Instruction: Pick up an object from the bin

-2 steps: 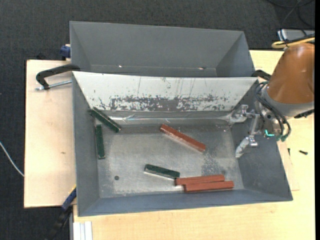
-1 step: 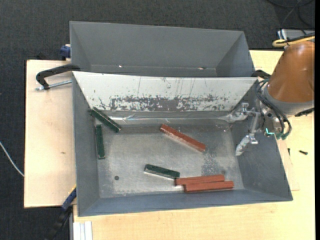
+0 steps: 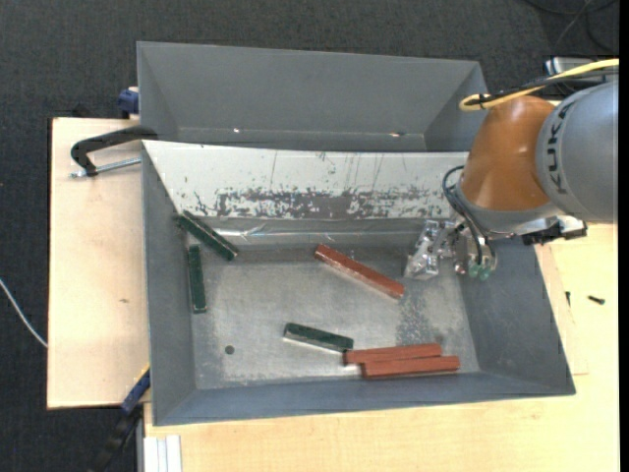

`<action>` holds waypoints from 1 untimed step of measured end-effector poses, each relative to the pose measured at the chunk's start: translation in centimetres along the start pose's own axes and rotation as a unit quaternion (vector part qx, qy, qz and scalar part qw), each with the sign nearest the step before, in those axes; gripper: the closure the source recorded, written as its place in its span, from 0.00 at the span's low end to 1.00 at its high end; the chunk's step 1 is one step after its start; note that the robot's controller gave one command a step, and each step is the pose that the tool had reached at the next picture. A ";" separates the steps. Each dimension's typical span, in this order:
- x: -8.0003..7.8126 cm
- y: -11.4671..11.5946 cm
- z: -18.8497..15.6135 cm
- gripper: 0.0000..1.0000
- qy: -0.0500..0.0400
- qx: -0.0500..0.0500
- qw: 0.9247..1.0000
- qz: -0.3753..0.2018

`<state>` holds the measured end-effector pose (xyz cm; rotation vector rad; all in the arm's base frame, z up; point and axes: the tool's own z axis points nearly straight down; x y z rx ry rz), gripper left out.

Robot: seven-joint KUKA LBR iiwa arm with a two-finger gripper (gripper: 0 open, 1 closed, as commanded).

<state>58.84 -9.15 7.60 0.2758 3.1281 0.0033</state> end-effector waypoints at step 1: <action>0.0 0.0 0.0 1.00 0.000 0.000 1.000 0.000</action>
Offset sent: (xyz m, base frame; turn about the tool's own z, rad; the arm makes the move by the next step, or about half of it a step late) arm 0.0054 0.0009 0.0223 -0.0035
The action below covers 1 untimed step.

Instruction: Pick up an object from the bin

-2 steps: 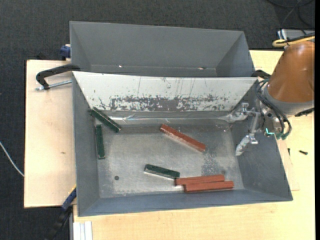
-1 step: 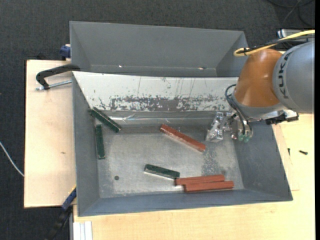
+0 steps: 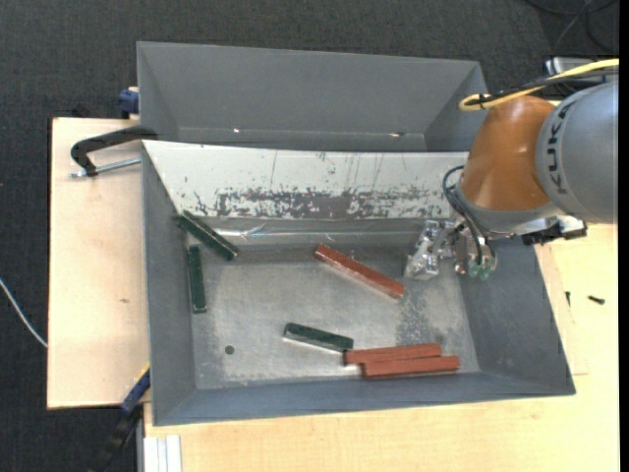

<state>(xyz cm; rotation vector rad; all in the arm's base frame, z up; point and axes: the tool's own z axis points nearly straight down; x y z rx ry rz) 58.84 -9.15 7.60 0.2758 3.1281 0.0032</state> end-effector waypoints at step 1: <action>-0.7 0.3 -2.3 0.00 -0.003 0.001 1.000 -0.002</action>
Offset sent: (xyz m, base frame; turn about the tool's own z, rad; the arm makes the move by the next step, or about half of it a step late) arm 0.0000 0.0000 0.0000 0.0000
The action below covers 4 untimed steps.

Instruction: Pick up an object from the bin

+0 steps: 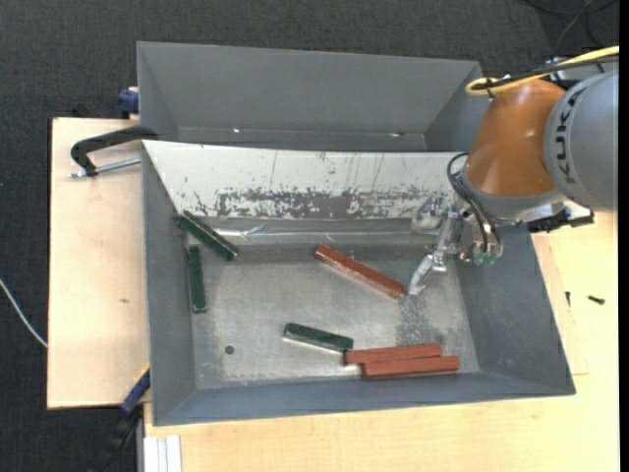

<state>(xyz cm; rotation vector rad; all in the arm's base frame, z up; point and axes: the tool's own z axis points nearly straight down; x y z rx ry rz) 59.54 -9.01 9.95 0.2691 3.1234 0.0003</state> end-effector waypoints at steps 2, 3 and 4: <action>0.6 -2.2 1.1 0.00 0.002 0.000 1.000 -0.017; 5.0 4.1 2.3 1.00 0.007 0.000 0.998 0.067; 5.0 4.1 2.3 1.00 0.007 0.000 0.998 0.067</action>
Offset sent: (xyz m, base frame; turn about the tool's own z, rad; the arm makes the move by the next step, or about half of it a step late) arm -0.0157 -0.0324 -0.0183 -0.0477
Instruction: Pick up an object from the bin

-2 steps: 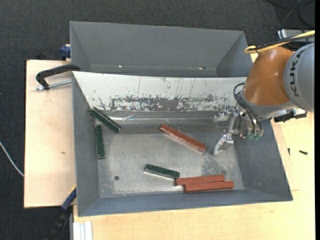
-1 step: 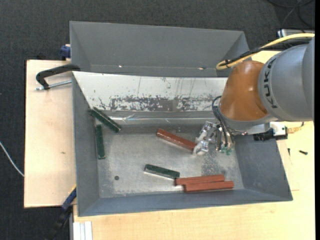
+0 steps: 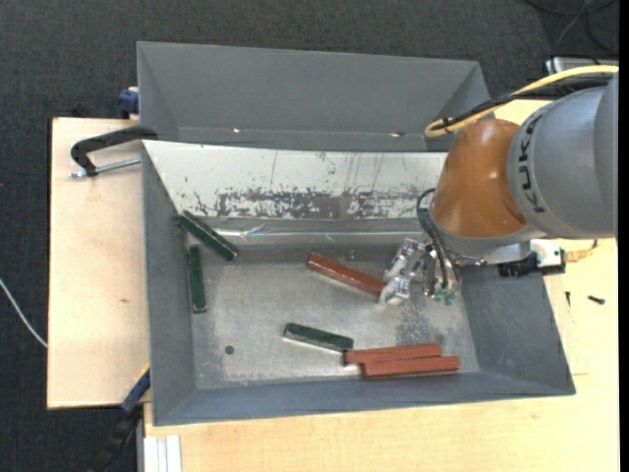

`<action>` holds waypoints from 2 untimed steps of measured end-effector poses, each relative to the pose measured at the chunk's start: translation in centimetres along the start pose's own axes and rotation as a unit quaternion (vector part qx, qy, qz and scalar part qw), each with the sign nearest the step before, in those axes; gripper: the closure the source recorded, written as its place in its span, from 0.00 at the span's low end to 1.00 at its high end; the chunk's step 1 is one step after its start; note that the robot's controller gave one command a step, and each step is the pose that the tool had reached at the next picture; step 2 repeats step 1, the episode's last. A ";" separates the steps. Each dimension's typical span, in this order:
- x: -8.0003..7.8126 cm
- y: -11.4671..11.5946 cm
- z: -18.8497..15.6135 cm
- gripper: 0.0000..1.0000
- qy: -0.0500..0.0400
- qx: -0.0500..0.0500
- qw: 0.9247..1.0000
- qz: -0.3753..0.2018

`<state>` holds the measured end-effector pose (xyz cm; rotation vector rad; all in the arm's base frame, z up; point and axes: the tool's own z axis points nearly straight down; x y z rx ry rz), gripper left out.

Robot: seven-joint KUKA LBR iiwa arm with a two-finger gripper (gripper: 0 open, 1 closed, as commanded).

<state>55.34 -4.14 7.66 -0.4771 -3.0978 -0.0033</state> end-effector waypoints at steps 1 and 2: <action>0.6 -0.3 -13.1 1.00 -0.008 0.000 0.999 -0.044; 0.6 -0.3 -13.1 1.00 -0.008 0.000 0.999 -0.044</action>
Offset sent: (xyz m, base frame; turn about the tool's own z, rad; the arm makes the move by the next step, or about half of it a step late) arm 0.0000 0.0000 0.0000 0.0000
